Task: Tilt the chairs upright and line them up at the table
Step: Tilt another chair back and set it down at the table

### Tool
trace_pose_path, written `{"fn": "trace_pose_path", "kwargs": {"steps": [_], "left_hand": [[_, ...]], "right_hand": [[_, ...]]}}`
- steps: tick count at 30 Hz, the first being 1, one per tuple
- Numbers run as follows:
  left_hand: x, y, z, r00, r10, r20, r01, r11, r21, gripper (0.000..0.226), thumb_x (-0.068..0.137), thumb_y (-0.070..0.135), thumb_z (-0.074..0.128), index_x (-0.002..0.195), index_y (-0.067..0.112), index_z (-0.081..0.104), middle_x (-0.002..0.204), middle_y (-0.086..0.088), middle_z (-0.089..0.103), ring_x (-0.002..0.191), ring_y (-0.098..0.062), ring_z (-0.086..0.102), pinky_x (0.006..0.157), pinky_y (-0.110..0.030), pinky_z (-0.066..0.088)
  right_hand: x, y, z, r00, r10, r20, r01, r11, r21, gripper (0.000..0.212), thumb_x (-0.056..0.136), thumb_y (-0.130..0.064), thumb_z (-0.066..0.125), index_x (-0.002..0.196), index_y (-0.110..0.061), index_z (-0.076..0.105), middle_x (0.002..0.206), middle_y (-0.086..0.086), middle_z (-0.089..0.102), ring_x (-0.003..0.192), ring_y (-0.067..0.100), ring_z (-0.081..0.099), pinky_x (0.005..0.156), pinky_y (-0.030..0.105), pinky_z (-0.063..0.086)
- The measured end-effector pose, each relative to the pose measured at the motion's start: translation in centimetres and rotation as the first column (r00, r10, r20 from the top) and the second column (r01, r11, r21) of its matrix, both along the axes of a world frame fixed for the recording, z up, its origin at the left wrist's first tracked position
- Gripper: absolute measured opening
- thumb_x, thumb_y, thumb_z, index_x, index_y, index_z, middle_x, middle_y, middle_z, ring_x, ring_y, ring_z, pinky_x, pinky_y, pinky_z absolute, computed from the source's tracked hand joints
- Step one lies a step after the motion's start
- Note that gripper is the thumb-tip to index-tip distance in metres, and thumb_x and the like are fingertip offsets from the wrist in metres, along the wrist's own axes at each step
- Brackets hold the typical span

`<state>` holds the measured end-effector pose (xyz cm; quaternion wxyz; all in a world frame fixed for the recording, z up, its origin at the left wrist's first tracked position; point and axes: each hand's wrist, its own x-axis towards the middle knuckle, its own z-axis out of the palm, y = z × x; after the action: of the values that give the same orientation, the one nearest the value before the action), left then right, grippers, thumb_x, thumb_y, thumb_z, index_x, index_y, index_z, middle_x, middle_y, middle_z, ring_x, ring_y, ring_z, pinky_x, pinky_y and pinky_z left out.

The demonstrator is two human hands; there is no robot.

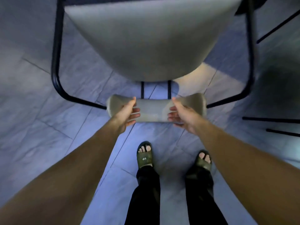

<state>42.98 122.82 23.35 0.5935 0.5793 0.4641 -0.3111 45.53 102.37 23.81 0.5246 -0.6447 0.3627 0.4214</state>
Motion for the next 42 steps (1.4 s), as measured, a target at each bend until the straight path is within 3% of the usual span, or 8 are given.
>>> {"fn": "trace_pose_path", "kwargs": {"steps": [3,9,14,25,30,34,38,42], "left_hand": [[-0.6,1.0,-5.5,0.997,0.021,-0.078,-0.023,0.999,-0.023,0.038,0.093,0.058,0.044,0.104,0.024,0.055,0.111,0.001,0.061,0.098,-0.013,0.060,0.091,-0.034,0.039],[-2.3,1.9,-15.8,0.953,0.159,-0.258,-0.179,0.982,-0.057,0.071,0.087,0.061,0.052,0.143,0.018,0.041,0.136,-0.001,0.052,0.134,-0.017,0.046,0.111,-0.036,0.032],[-2.9,2.2,-21.4,0.888,0.311,-0.340,-0.342,0.939,-0.034,0.088,0.076,0.065,0.064,0.143,0.015,0.038,0.127,-0.005,0.049,0.124,-0.019,0.049,0.108,-0.038,0.039],[-3.5,0.5,-27.8,0.792,0.575,-0.203,-0.606,0.780,-0.154,0.073,0.074,0.066,0.065,0.133,0.024,0.054,0.131,0.007,0.059,0.127,-0.010,0.050,0.109,-0.035,0.036],[-3.6,0.9,-27.2,0.809,0.552,-0.201,-0.583,0.797,-0.157,0.062,0.077,0.063,0.064,0.123,0.022,0.059,0.102,0.007,0.066,0.108,-0.011,0.059,0.101,-0.029,0.042],[-3.6,1.7,-24.4,0.823,0.532,-0.199,-0.558,0.823,-0.106,0.073,0.077,0.065,0.063,0.134,0.021,0.052,0.105,0.006,0.064,0.116,-0.012,0.057,0.107,-0.031,0.037],[-2.7,3.3,-18.9,0.843,0.517,-0.149,-0.530,0.846,-0.062,0.074,0.076,0.065,0.064,0.135,0.023,0.050,0.103,0.007,0.063,0.109,-0.013,0.058,0.107,-0.034,0.037],[-1.5,4.2,-12.9,0.848,0.525,-0.072,-0.529,0.846,-0.059,0.074,0.073,0.066,0.066,0.132,0.024,0.051,0.111,0.006,0.064,0.113,-0.013,0.058,0.108,-0.035,0.039]], "right_hand": [[-0.3,1.2,-5.8,0.999,-0.028,-0.044,0.028,1.000,0.001,0.054,0.088,-0.067,0.046,0.100,-0.017,0.062,0.081,0.000,0.067,0.072,0.015,0.066,0.066,0.027,0.050],[-2.6,1.1,-17.3,0.952,-0.217,-0.215,0.221,0.975,-0.004,0.051,0.089,-0.062,0.050,0.100,-0.013,0.055,0.079,0.003,0.061,0.060,0.014,0.057,0.064,0.029,0.052],[-3.9,1.7,-23.8,0.805,-0.501,-0.317,0.536,0.843,0.028,0.048,0.087,-0.059,0.057,0.067,-0.017,0.044,0.045,0.001,0.033,0.043,0.014,0.025,0.078,0.028,0.054],[-3.6,2.3,-30.6,0.666,-0.696,-0.269,0.721,0.693,-0.011,0.039,0.078,-0.056,0.068,0.068,-0.023,0.051,0.048,-0.006,0.050,0.035,0.009,0.040,0.040,0.011,0.037],[-4.0,1.2,-30.1,0.682,-0.692,-0.237,0.715,0.699,0.017,0.032,0.078,-0.050,0.072,0.077,-0.022,0.057,0.064,-0.005,0.056,0.047,0.011,0.044,0.053,0.019,0.043],[-4.5,1.2,-27.3,0.705,-0.660,-0.259,0.696,0.714,0.075,0.041,0.082,-0.053,0.067,0.065,-0.022,0.046,0.029,-0.008,0.045,0.021,0.005,0.039,0.041,0.016,0.038],[-4.3,2.3,-22.0,0.742,-0.613,-0.271,0.654,0.751,0.090,0.044,0.078,-0.058,0.067,0.064,-0.024,0.044,0.027,-0.008,0.044,0.020,0.002,0.041,0.049,0.020,0.036],[-3.1,3.0,-15.3,0.793,-0.553,-0.257,0.593,0.796,0.117,0.037,0.074,-0.058,0.071,0.080,-0.025,0.057,0.047,-0.009,0.057,0.051,0.002,0.055,0.055,0.020,0.042]]}}
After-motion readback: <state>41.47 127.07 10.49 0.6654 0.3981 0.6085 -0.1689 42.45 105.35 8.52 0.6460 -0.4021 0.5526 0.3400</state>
